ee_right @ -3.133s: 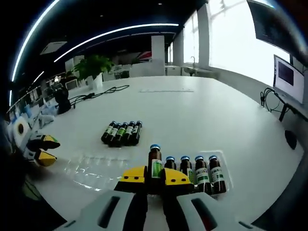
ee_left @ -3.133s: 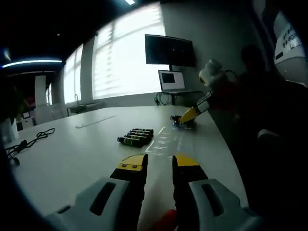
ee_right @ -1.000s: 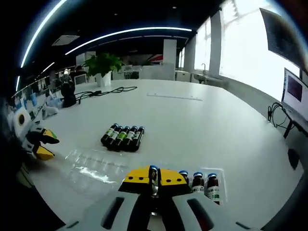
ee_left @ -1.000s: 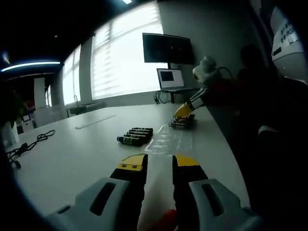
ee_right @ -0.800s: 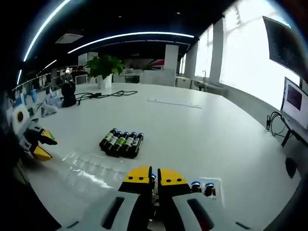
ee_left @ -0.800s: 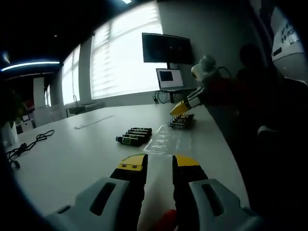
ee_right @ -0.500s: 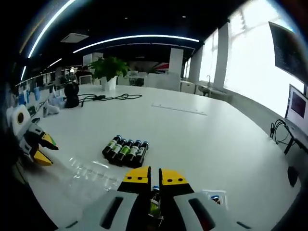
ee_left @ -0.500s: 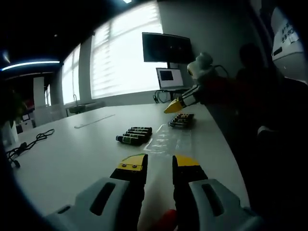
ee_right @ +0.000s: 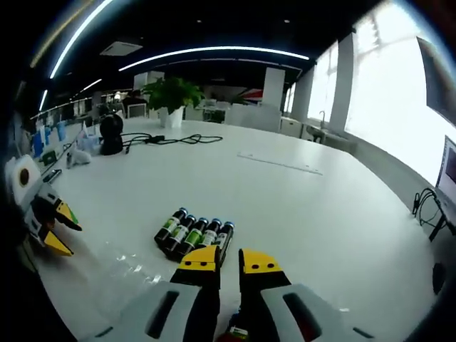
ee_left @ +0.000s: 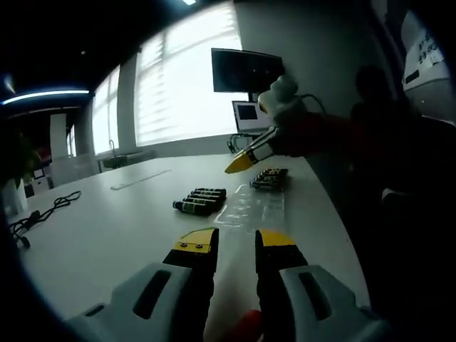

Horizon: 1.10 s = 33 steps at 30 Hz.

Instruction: Grip medicine bottles put into box

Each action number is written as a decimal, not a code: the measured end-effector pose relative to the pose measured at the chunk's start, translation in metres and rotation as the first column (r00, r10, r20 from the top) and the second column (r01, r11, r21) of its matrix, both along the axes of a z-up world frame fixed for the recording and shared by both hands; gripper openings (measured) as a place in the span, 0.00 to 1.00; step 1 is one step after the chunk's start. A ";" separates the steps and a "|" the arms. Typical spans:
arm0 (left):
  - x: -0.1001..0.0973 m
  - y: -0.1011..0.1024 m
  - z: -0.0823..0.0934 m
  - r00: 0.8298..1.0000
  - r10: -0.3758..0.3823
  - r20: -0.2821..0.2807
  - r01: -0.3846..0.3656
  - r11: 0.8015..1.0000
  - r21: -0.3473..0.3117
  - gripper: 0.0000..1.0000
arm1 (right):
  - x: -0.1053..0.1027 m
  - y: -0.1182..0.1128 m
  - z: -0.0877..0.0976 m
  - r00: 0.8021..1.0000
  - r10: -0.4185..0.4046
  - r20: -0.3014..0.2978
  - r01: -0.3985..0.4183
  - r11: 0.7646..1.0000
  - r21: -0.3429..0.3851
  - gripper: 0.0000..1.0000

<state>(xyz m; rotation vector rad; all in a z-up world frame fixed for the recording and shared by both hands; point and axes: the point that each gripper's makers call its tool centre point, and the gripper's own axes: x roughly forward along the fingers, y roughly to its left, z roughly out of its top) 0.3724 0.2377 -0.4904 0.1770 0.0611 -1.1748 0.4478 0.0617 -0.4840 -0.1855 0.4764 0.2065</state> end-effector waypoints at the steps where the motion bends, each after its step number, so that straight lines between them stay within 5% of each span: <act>1: 0.000 0.000 0.000 1.000 -0.001 0.000 0.001 1.000 0.001 0.14 | 0.002 -0.001 -0.002 1.000 -0.002 -0.004 0.002 1.000 0.004 0.06; 13: -0.001 0.000 0.002 1.000 -0.005 0.001 0.005 1.000 -0.008 0.14 | 0.021 0.005 -0.017 0.998 -0.018 -0.055 0.021 0.998 0.054 0.07; 33: 0.000 0.003 0.006 1.000 0.006 0.019 -0.006 1.000 -0.018 0.14 | 0.037 0.007 -0.038 0.991 -0.035 -0.129 0.039 0.999 0.030 0.07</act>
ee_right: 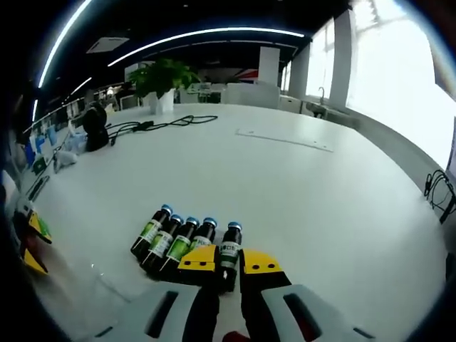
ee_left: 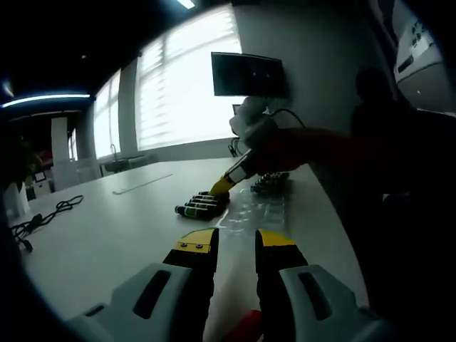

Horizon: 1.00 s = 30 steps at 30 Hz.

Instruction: Grip medicine bottles put into box

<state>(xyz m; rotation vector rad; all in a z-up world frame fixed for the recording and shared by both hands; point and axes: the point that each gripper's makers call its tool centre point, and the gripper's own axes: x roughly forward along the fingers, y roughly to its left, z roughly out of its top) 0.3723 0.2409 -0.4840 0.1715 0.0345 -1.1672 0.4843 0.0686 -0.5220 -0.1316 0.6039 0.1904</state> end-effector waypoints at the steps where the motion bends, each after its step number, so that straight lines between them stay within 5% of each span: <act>1: 0.000 0.000 0.000 1.000 0.000 0.001 0.000 1.000 0.000 0.14 | 0.000 -0.001 -0.001 1.000 -0.003 -0.004 0.003 1.000 -0.004 0.07; 21: 0.002 0.001 -0.002 1.000 0.010 0.016 -0.011 1.000 0.017 0.14 | 0.005 -0.012 -0.011 0.998 -0.031 -0.051 0.031 1.000 -0.001 0.07; 30: 0.002 0.001 0.001 1.000 0.012 0.020 -0.012 1.000 0.007 0.14 | 0.001 -0.015 -0.003 0.998 -0.059 -0.010 0.060 0.998 0.027 0.07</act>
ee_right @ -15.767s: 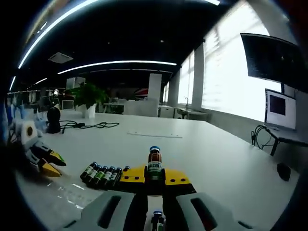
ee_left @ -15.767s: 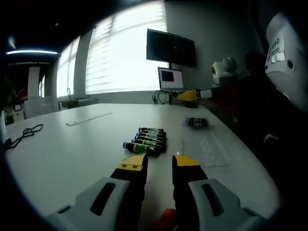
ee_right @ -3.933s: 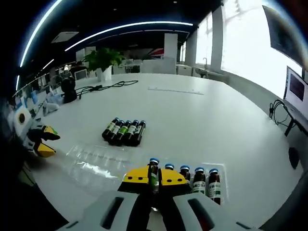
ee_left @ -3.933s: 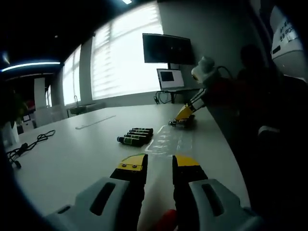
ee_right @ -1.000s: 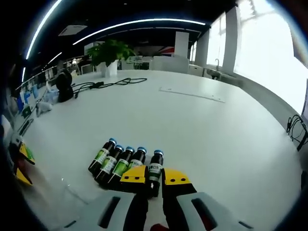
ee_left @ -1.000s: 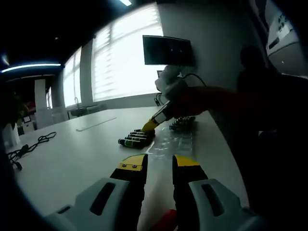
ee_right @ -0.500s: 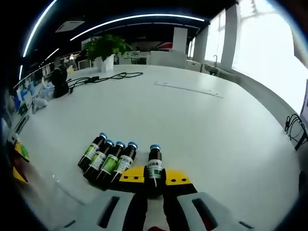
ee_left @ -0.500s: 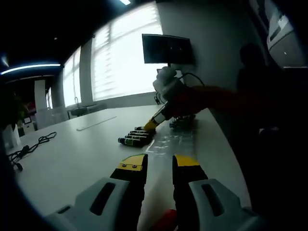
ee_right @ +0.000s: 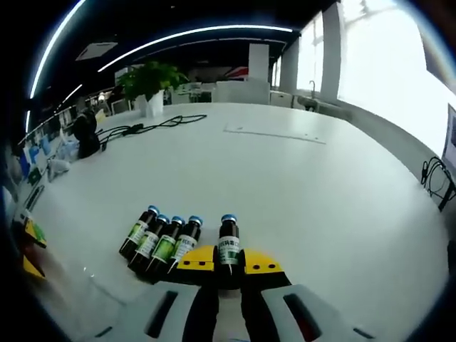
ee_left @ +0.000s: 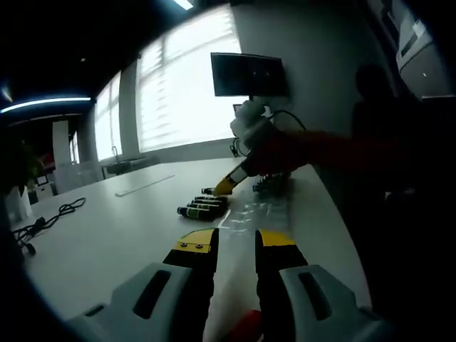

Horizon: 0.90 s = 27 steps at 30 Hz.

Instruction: Grip medicine bottles put into box

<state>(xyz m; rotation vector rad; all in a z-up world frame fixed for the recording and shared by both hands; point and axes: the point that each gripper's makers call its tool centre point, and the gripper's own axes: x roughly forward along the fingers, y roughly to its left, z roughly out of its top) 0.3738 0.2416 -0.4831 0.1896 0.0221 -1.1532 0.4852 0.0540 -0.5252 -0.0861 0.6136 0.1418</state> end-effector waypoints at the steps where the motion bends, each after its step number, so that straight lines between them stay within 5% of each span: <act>1: 0.000 0.000 0.000 1.000 0.000 -0.001 0.000 1.000 0.000 0.14 | -0.001 0.000 0.001 1.000 0.001 0.002 -0.001 1.000 -0.003 0.07; 27: 0.000 -0.002 0.000 1.000 0.000 -0.001 0.000 1.000 0.006 0.14 | -0.029 0.010 0.055 0.990 0.006 0.139 -0.005 1.000 -0.004 0.07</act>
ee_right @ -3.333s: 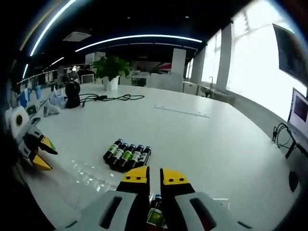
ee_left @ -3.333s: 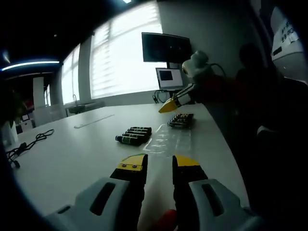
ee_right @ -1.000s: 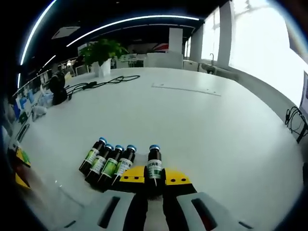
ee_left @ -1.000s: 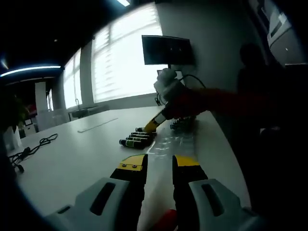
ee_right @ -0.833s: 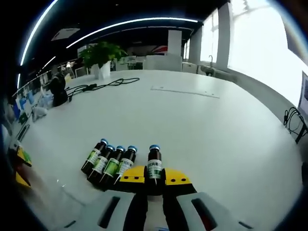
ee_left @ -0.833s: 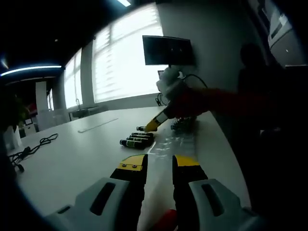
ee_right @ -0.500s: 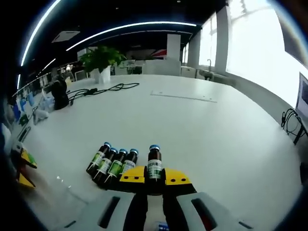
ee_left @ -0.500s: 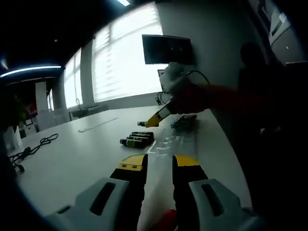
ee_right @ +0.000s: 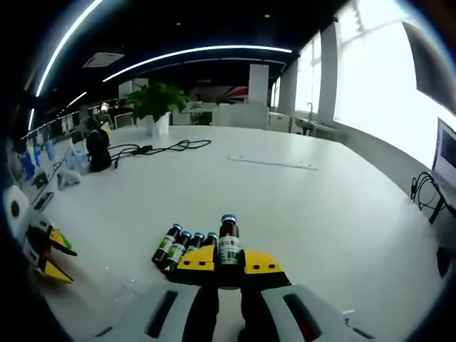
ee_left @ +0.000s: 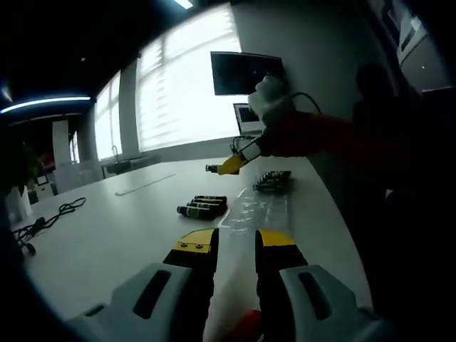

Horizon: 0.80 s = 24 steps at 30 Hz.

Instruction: Grip medicine bottles put into box

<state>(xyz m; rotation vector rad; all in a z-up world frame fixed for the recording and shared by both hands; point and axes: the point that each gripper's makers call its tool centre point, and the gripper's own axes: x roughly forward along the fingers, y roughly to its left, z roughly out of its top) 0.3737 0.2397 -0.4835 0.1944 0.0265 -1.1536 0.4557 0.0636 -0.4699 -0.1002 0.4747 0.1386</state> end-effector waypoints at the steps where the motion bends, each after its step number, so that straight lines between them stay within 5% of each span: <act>1: 0.000 0.000 0.000 1.000 0.001 0.000 -0.001 1.000 0.000 0.14 | -0.001 0.001 0.001 1.000 0.000 0.003 0.000 1.000 0.000 0.07; 24: -0.001 0.001 -0.001 1.000 -0.004 -0.007 0.004 1.000 -0.003 0.14 | -0.034 0.010 0.007 0.999 -0.023 0.038 0.021 0.998 0.051 0.07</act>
